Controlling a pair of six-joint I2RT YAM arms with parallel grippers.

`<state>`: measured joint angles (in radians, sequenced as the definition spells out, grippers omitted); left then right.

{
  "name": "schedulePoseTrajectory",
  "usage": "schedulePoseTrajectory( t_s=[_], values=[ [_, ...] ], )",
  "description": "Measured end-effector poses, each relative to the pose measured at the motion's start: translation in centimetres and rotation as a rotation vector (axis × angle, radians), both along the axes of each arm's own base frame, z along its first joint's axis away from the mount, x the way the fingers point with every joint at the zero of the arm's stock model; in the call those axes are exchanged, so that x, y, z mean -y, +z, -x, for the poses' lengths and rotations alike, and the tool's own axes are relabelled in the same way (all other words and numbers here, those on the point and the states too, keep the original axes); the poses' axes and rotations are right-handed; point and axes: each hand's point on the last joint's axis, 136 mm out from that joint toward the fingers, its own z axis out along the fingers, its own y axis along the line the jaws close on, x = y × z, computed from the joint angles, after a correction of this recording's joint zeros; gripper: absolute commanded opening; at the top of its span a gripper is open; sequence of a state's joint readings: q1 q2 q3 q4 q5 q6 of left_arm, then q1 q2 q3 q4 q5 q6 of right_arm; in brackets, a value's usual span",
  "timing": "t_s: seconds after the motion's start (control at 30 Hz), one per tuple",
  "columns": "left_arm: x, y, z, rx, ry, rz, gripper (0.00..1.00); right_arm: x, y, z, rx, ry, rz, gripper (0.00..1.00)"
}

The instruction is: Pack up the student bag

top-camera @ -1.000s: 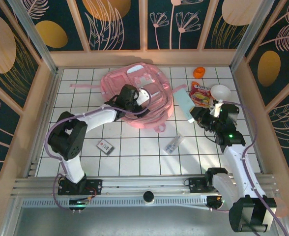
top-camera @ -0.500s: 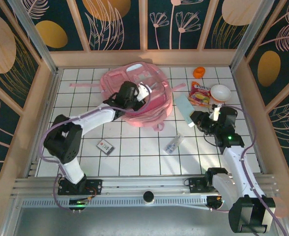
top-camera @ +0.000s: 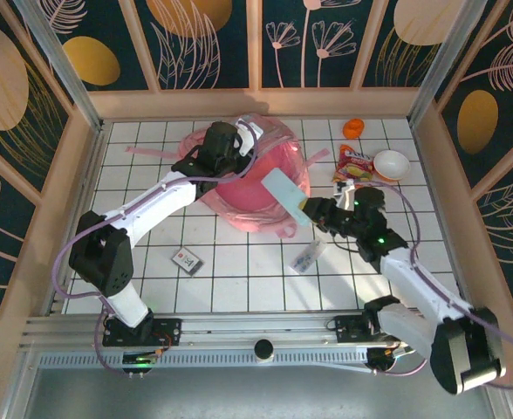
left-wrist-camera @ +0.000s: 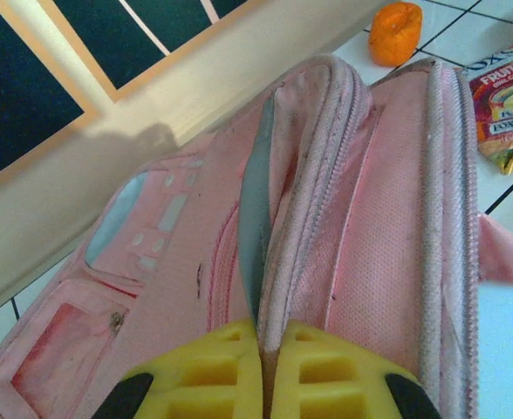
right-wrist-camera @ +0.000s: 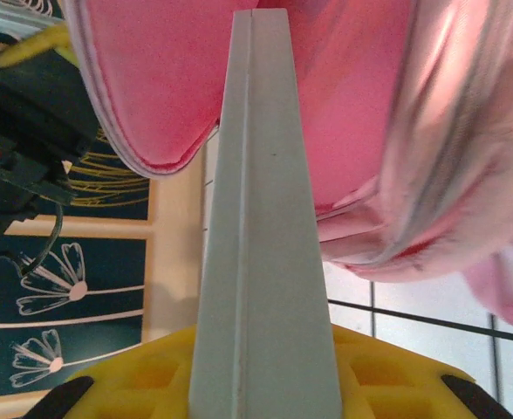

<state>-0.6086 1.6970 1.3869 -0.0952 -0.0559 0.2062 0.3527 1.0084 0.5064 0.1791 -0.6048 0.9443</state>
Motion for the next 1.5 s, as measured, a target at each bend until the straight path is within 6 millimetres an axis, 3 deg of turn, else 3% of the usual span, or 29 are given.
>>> schedulePoseTrajectory(
  t_s=[0.2,0.43,0.53,0.73,0.83,0.93,1.03,1.2,1.33,1.5],
  values=[
    [0.3,-0.1,0.2,-0.022,-0.007,0.025,0.0,-3.9,-3.4,-3.2,-0.087,0.019,-0.028,0.16],
    [0.7,0.0,0.5,-0.043,-0.019,0.059,0.0,-9.1,-2.8,-10.5,-0.034,0.022,-0.165,0.16],
    [0.8,0.5,0.5,-0.036,-0.02,0.075,0.0,-10.8,-4.0,-13.1,-0.049,0.013,-0.208,0.17],
    [1.0,0.7,0.7,-0.045,-0.027,0.099,0.0,-12.3,-6.8,-17.0,-0.089,-0.04,-0.235,0.23],
    [1.0,0.8,0.7,-0.048,-0.026,0.107,0.0,-12.5,-6.9,-17.9,-0.089,-0.06,-0.235,0.38],
    [1.0,0.8,0.7,-0.047,-0.021,0.109,0.0,-12.2,-7.1,-18.3,-0.091,-0.08,-0.215,0.52],
    [1.0,0.8,0.7,-0.047,-0.021,0.109,0.0,-11.6,-7.8,-17.9,-0.114,-0.098,-0.168,0.56],
    [1.0,1.2,0.8,-0.041,-0.023,0.113,0.0,-8.7,-7.5,-14.6,-0.141,-0.119,-0.1,0.59],
    [1.5,2.0,1.3,-0.027,-0.038,0.122,0.0,-6.5,-5.1,-12.3,-0.108,-0.13,-0.04,0.6],
    [1.3,1.7,1.6,-0.024,-0.039,0.124,0.0,-3.4,0.4,-10.8,0.009,-0.174,0.014,0.61]
  ],
)
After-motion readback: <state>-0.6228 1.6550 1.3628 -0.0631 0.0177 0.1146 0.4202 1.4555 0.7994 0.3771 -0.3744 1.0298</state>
